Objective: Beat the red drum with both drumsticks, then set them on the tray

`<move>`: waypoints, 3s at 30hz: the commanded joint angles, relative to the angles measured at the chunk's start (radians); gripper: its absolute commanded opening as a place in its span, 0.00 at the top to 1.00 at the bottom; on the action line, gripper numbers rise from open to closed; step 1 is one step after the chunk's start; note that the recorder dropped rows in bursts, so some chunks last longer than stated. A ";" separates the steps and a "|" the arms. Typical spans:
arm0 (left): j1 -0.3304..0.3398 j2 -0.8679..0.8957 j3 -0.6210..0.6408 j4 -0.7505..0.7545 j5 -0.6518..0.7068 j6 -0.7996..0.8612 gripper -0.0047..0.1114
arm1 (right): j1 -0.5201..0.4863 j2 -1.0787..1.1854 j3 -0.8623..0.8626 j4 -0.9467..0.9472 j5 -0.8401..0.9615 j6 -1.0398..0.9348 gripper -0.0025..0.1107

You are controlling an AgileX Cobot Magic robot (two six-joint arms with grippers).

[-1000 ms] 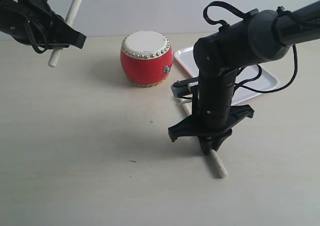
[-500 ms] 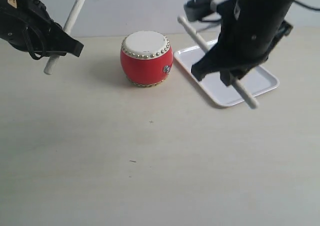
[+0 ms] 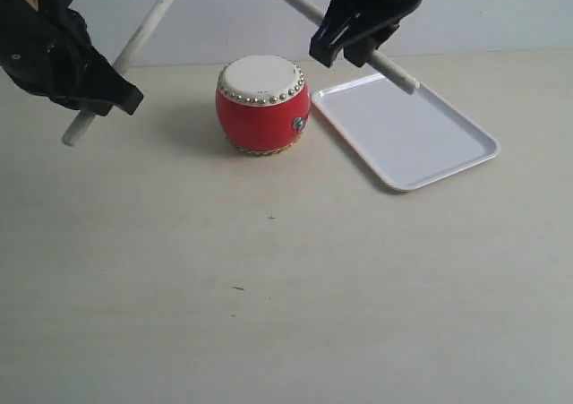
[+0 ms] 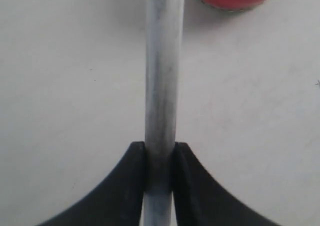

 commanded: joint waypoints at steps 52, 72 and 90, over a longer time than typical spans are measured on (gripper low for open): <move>-0.020 0.475 -0.314 -0.087 0.187 0.138 0.96 | -0.114 0.207 -0.295 0.108 0.010 0.086 0.98; -0.024 0.439 -0.308 -0.101 0.152 0.118 0.96 | -0.114 0.202 -0.224 0.217 0.010 0.063 0.98; -0.024 0.322 -0.445 -0.092 0.305 0.136 0.96 | -0.114 0.486 -0.207 0.229 0.010 0.057 0.98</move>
